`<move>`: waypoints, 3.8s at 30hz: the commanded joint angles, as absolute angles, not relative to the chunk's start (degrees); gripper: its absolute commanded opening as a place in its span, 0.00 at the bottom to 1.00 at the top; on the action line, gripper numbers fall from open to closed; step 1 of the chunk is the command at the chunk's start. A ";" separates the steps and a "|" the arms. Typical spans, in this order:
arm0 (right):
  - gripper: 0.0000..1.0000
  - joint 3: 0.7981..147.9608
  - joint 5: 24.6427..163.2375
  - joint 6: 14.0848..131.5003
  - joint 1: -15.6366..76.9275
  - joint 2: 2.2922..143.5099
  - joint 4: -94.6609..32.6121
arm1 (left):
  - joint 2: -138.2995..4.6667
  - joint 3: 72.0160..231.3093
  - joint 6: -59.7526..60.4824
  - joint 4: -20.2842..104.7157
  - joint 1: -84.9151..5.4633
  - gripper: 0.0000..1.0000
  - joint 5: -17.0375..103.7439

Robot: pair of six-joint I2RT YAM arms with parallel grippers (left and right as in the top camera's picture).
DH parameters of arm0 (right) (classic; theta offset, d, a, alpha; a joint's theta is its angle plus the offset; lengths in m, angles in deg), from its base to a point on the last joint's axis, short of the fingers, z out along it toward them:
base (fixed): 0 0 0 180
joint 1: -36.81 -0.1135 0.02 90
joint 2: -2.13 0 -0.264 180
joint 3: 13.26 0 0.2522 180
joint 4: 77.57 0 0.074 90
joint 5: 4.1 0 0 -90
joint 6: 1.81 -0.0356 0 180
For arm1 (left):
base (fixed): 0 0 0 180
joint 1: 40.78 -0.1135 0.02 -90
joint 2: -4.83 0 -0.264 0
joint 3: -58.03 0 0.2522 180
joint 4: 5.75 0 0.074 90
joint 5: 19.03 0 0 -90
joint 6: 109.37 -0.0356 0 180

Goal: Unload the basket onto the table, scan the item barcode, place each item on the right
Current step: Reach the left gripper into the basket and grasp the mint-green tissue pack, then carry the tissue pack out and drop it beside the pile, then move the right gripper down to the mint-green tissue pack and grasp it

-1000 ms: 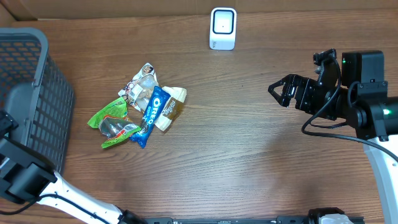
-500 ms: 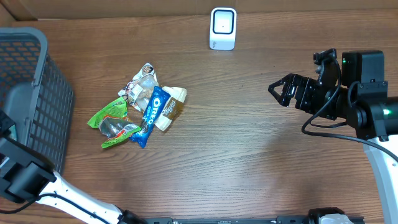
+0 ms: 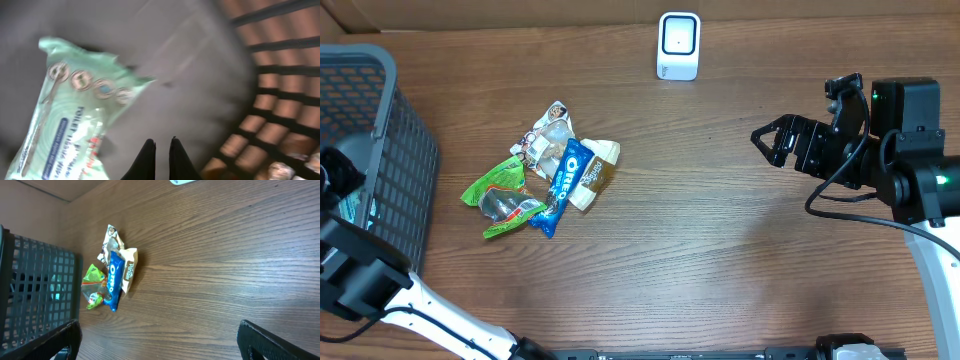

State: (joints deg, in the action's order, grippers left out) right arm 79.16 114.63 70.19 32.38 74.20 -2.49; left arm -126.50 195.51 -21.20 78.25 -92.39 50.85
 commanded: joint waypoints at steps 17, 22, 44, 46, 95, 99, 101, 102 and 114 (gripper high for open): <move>1.00 80.44 115.52 70.19 32.71 74.05 -2.60 | -120.46 182.50 -22.86 68.50 -92.43 0.87 63.24; 1.00 80.44 115.55 70.17 32.71 74.05 -2.36 | -120.46 175.66 -22.55 62.88 -92.39 0.88 71.35; 1.00 80.44 115.57 70.15 32.71 74.05 -2.16 | -117.23 185.50 -18.57 68.50 -91.23 0.04 59.11; 1.00 80.44 115.59 70.15 32.71 74.05 -2.12 | -116.05 190.50 -18.09 71.32 -91.19 0.04 56.66; 1.00 80.44 115.55 70.17 32.71 74.05 -3.50 | -98.24 162.18 -7.38 86.29 -38.49 0.62 70.35; 1.00 80.44 115.57 70.19 32.71 74.05 -3.67 | -97.43 169.48 -12.65 90.68 -38.47 0.69 66.54; 1.00 80.44 115.55 70.21 32.71 74.05 -4.04 | -96.53 175.51 -15.38 93.31 -38.49 0.70 62.11; 1.00 80.44 115.55 70.24 32.71 74.05 -4.20 | -95.90 178.77 -16.30 94.27 -38.49 0.70 59.46; 1.00 80.42 115.59 70.59 27.79 75.99 -5.92 | -83.26 204.60 -17.46 97.61 -38.49 0.75 47.11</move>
State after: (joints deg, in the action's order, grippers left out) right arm 79.16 115.46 70.21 30.83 74.64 -5.59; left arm -86.63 203.14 -16.00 96.30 -38.71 49.04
